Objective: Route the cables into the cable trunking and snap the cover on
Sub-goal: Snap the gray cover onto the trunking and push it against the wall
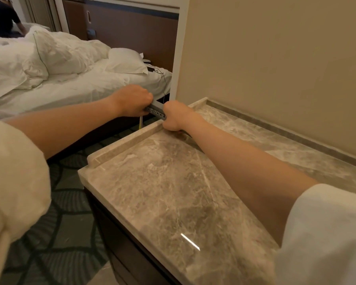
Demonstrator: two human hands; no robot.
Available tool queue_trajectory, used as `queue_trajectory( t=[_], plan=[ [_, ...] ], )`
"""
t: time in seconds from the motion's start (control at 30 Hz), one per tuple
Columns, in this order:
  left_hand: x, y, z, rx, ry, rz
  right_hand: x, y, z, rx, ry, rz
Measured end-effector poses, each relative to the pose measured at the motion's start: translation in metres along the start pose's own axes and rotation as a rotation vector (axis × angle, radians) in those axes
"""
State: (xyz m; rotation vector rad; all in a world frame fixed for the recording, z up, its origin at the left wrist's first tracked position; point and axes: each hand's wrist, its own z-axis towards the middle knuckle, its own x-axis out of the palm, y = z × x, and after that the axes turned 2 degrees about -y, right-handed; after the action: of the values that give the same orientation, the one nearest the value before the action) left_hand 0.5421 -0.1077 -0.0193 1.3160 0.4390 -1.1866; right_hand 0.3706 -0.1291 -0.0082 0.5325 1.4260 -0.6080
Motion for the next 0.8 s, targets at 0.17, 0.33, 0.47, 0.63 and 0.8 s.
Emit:
queue_trajectory(
  t=[0.17,0.33,0.47,0.63,0.8],
  plan=[
    [-0.003,0.004,0.001,0.054,0.004,0.038,-0.001,0.000,-0.002,0.006,0.013,0.015],
    [-0.005,0.004,0.003,0.085,0.032,0.065,-0.002,0.001,-0.003,0.005,0.016,0.029],
    [-0.002,0.006,0.006,0.085,0.050,0.059,0.001,0.001,-0.004,0.006,-0.012,0.019],
    [0.003,0.006,0.007,0.050,0.030,0.059,0.002,0.003,-0.007,0.028,-0.048,0.018],
    [-0.006,0.002,0.009,-0.111,0.135,-0.246,-0.002,0.008,-0.020,0.053,-0.078,-0.017]
  ],
)
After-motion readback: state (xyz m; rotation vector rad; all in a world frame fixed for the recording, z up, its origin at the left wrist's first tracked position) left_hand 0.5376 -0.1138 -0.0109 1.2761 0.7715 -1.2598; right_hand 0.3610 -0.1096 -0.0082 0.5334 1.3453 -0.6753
